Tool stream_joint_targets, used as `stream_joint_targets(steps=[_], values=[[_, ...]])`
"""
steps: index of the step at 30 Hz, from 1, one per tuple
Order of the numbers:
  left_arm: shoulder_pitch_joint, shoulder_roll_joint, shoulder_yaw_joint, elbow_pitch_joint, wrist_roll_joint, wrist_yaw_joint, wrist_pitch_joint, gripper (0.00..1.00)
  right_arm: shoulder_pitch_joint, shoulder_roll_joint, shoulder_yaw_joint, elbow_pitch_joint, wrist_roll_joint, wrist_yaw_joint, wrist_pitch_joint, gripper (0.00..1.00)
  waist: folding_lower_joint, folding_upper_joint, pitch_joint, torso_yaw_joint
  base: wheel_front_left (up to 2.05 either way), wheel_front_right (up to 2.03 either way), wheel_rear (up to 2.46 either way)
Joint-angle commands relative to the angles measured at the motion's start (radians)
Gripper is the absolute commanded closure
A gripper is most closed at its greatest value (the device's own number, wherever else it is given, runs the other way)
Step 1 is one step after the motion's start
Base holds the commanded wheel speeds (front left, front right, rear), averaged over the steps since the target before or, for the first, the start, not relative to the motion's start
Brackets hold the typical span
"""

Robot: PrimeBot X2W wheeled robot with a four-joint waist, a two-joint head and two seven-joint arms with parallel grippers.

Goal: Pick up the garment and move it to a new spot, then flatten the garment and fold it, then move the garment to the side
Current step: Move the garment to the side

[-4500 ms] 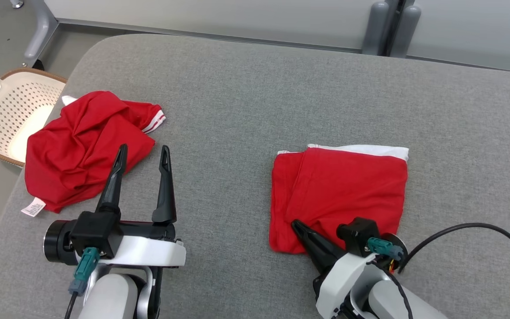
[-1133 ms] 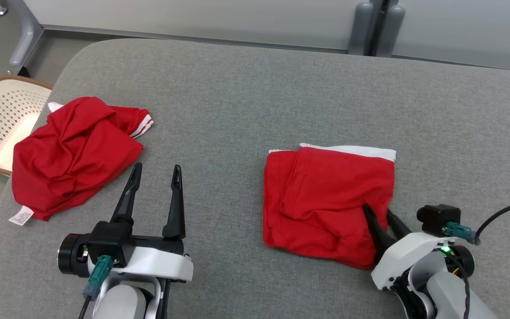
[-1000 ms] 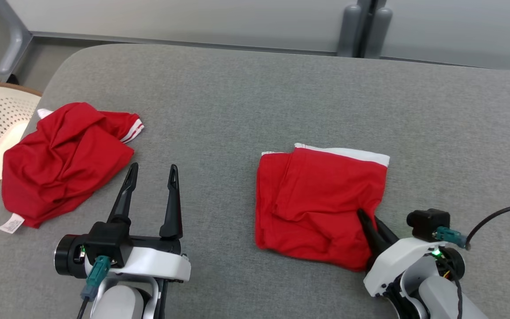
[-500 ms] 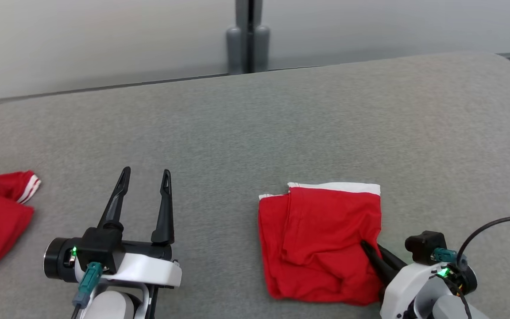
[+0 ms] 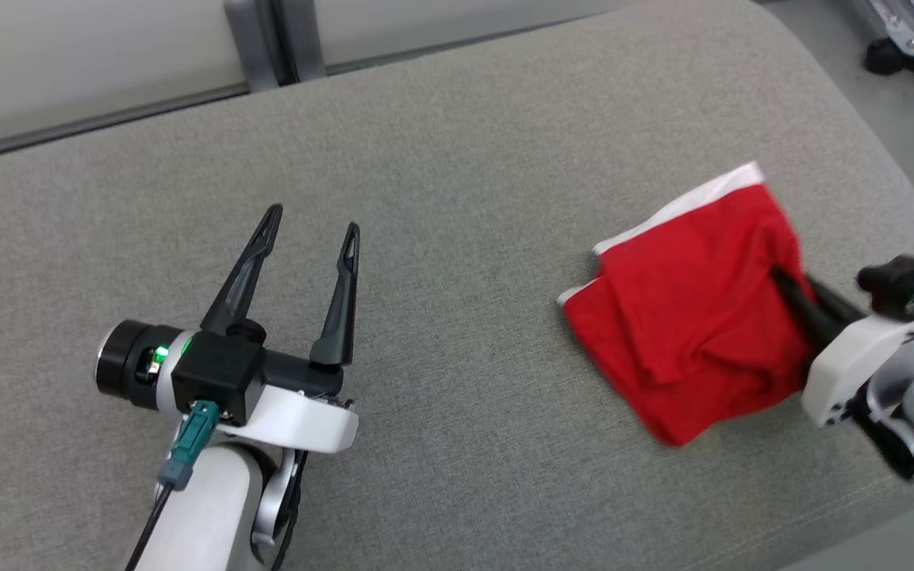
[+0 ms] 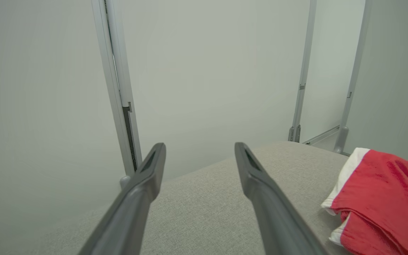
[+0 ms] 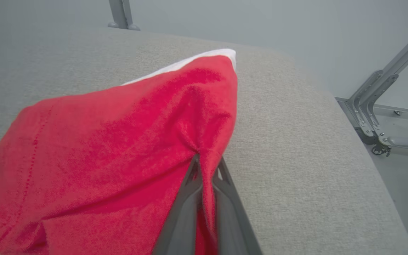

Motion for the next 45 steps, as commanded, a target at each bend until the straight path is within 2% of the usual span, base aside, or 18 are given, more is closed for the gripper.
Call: stream_joint_targets(steps=[1, 7, 13, 18, 19, 20, 21, 27, 31, 34, 40, 45], values=[[-0.033, 0.008, -0.005, -0.01, 0.013, -0.006, 0.004, 0.0, -0.044, -0.014, -0.014, 0.019, 0.023, -0.002, -0.021, 1.0, 0.0, 0.0, 0.089, 0.0, 0.0, 0.0, 0.0], [-0.124, 0.014, -0.044, -0.064, 0.055, -0.018, 0.033, 0.0, -0.196, -0.093, -0.055, 0.126, 0.093, -0.002, -0.059, 1.0, 0.0, 0.0, 0.217, 0.023, 0.0, 0.0, 0.0], [-0.192, 0.021, -0.082, -0.126, 0.096, -0.03, 0.058, 0.0, -0.276, -0.176, -0.11, 0.228, 0.175, -0.002, -0.079, 1.0, 0.0, 0.0, 0.328, 0.052, 0.0, 0.0, 0.0], [-0.234, 0.032, -0.096, -0.172, 0.118, -0.037, 0.082, 0.0, -0.332, -0.193, -0.128, 0.285, 0.219, -0.002, -0.085, 1.0, 0.0, 0.0, 0.408, 0.059, 0.0, 0.0, 0.0], [-0.242, 0.034, -0.097, -0.178, 0.122, -0.038, 0.085, 0.0, -0.345, -0.195, -0.134, 0.3, 0.224, -0.002, -0.086, 0.56, 0.0, 0.0, 0.419, 0.059, 0.0, 0.0, 0.0], [-0.248, 0.036, -0.097, -0.182, 0.123, -0.039, 0.087, 0.0, -0.351, -0.187, -0.135, 0.313, 0.233, -0.002, -0.086, 0.08, 0.0, 0.0, 0.428, 0.058, 0.0, 0.0, 0.0], [-0.25, 0.039, -0.097, -0.183, 0.123, -0.04, 0.09, 0.0, -0.357, -0.177, -0.138, 0.326, 0.243, -0.002, -0.086, 0.0, 0.0, 0.0, 0.432, 0.056, 0.0, 0.0, 0.0], [-0.252, 0.047, -0.092, -0.173, 0.117, -0.033, 0.085, 0.0, -0.373, -0.156, -0.148, 0.412, 0.254, -0.002, -0.092, 0.0, 0.0, 0.0, 0.422, 0.043, 0.0, 0.0, 0.0], [-0.218, 0.047, -0.087, -0.143, 0.103, -0.023, 0.069, 0.0, -0.336, -0.144, -0.151, 0.459, 0.26, -0.002, -0.094, 0.0, 0.0, 0.0, 0.364, 0.028, 0.0, 0.0, 0.0], [-0.187, 0.043, -0.079, -0.119, 0.083, -0.011, 0.053, 0.0, -0.309, -0.151, -0.162, 0.45, 0.259, -0.002, -0.094, 0.0, 0.0, 0.0, 0.307, 0.019, 0.0, 0.0, 0.0], [-0.081, 0.042, -0.049, -0.067, 0.033, 0.022, 0.028, 0.0, -0.203, -0.149, -0.247, 0.333, 0.187, -0.002, -0.094, 0.0, 0.0, 0.0, 0.171, -0.004, 0.0, 0.0, 0.0], [0.0, 0.036, -0.035, -0.046, -0.001, 0.042, 0.019, 0.0, -0.068, -0.102, -0.385, 0.193, 0.088, -0.002, -0.094, 0.0, 0.0, 0.0, 0.077, -0.004, 0.0, 0.0, 0.0]])
